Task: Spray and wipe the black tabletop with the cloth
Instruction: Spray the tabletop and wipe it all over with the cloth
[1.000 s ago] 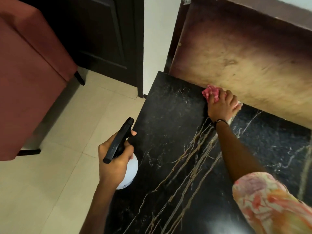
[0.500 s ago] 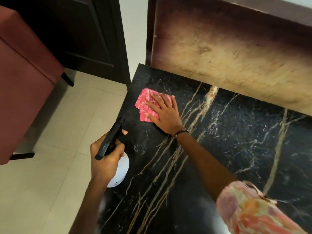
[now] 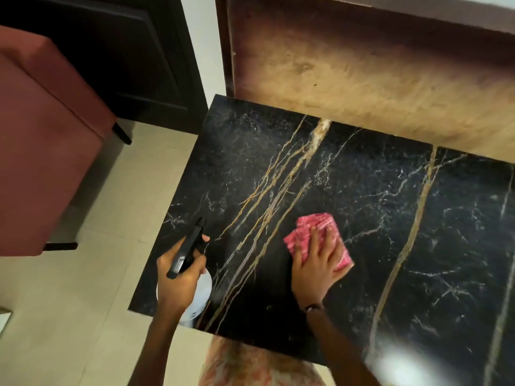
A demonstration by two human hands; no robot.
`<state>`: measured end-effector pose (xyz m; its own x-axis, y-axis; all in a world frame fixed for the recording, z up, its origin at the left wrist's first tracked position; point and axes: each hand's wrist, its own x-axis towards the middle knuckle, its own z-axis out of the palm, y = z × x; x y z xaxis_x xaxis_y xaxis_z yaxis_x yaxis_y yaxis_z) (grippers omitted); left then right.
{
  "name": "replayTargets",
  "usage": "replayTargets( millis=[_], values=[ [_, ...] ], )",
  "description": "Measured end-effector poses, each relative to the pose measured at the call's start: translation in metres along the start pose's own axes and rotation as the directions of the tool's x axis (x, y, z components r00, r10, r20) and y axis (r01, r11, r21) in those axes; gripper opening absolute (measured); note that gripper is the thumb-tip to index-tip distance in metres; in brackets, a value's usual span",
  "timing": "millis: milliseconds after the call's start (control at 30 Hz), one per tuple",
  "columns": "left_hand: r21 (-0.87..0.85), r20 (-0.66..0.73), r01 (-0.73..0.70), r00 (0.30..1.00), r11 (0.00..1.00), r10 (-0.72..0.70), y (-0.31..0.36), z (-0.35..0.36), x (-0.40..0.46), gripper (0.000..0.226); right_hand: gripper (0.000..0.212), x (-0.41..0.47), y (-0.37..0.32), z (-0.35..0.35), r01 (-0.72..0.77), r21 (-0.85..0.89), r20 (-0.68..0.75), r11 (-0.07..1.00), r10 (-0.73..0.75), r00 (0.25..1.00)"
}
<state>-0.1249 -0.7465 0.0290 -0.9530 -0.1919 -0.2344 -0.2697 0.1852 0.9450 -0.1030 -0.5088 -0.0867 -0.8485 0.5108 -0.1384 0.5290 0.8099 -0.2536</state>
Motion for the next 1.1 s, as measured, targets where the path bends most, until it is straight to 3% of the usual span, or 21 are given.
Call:
replayTargets(
  millis=[167, 233, 333, 400, 500, 567, 633, 733, 800, 900, 1100],
  values=[
    [0.004, -0.043, 0.056, 0.998, 0.998, -0.056, -0.015, -0.006, -0.048, 0.029, 0.059, -0.058, -0.058, 0.012, 0.189, 0.006, 0.108, 0.982, -0.188, 0.976],
    [0.020, -0.049, 0.066, 0.997, 0.998, -0.065, -0.020, -0.008, -0.064, 0.033, 0.060, -0.062, -0.076, 0.015, 0.365, -0.018, 0.165, 0.931, -0.357, 0.920],
    [0.036, -0.056, 0.101, 0.994, 0.994, -0.099, -0.026, -0.014, -0.079, 0.041, 0.060, -0.071, -0.075, 0.019, 0.690, -0.019, 0.290, 0.723, -0.657, 0.696],
    [0.040, -0.052, 0.115, 0.992, 0.993, -0.113, -0.028, -0.019, -0.085, 0.043, 0.059, -0.078, -0.054, 0.019, 0.827, -0.021, 0.322, 0.562, -0.779, 0.538],
    [0.061, -0.060, 0.135, 0.990, 0.989, -0.131, -0.028, -0.027, -0.088, 0.028, 0.059, -0.088, -0.006, 0.009, 0.897, -0.083, 0.354, 0.435, -0.828, 0.435],
    [0.065, -0.072, 0.149, 0.987, 0.987, -0.144, -0.025, -0.034, -0.088, 0.021, 0.058, -0.089, 0.026, -0.002, 0.884, -0.118, 0.367, 0.452, -0.807, 0.462],
    [0.057, -0.073, 0.138, 0.988, 0.989, -0.134, -0.020, -0.041, -0.086, 0.014, 0.056, -0.086, 0.045, -0.011, 0.808, -0.148, 0.361, 0.570, -0.730, 0.581],
    [0.056, -0.056, 0.094, 0.994, 0.994, -0.091, -0.014, -0.056, -0.080, 0.015, 0.059, -0.085, 0.019, -0.017, 0.531, -0.182, 0.392, 0.828, -0.434, 0.811],
    [0.071, -0.044, 0.065, 0.997, 0.995, -0.062, -0.013, -0.064, -0.075, 0.021, 0.072, -0.086, -0.024, -0.015, 0.312, -0.151, 0.324, 0.938, -0.251, 0.912],
    [0.071, -0.028, 0.009, 1.000, 0.997, -0.007, -0.014, -0.076, -0.069, 0.019, 0.088, -0.088, -0.092, -0.010, 0.168, -0.037, 0.336, 0.985, -0.146, 0.931],
    [-0.006, -0.049, -0.019, 0.999, 1.000, 0.019, -0.023, -0.083, -0.053, 0.011, 0.098, -0.129, -0.117, 0.004, 0.423, -0.041, 0.374, 0.905, -0.379, 0.846]
  ],
)
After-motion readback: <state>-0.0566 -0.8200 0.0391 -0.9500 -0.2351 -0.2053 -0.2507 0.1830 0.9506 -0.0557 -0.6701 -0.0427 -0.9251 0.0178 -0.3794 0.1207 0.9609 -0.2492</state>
